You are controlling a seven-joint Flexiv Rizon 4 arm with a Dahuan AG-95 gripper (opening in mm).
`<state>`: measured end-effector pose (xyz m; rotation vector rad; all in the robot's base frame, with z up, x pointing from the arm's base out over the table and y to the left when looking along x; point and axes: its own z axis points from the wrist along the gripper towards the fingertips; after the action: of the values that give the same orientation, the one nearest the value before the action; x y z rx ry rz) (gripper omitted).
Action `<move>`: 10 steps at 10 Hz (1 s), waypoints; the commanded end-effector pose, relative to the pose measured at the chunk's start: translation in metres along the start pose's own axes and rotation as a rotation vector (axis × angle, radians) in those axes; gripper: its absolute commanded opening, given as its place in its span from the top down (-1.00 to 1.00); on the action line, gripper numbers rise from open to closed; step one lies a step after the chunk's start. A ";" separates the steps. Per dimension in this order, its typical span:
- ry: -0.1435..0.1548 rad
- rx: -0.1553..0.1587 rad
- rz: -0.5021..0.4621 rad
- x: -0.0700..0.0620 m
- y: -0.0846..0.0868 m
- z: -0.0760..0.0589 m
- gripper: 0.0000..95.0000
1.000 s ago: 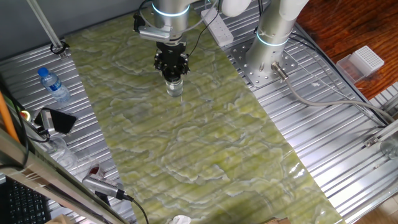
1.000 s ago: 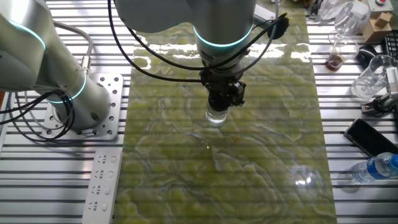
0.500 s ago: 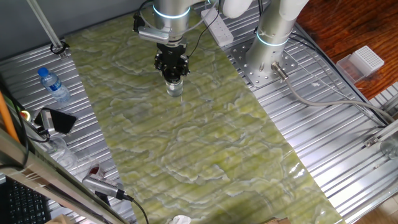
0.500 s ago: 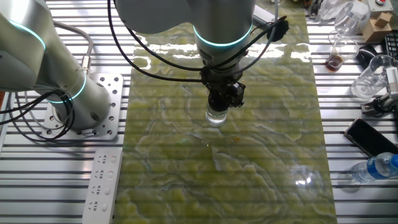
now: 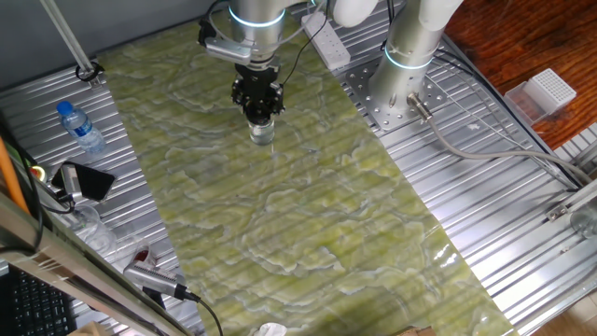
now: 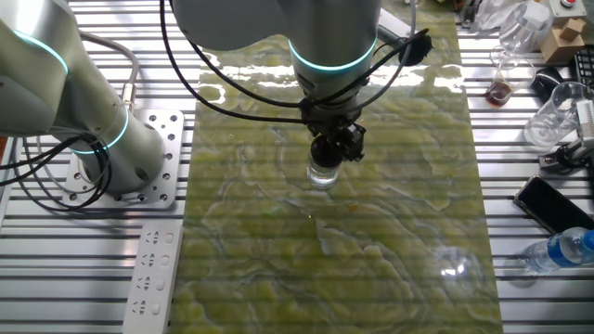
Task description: Unscrew the lid from the jar
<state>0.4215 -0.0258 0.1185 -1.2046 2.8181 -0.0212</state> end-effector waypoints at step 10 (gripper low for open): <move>0.005 -0.006 0.250 -0.001 -0.003 -0.036 1.00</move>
<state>0.4217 -0.0277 0.1523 -0.8698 2.9423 -0.0068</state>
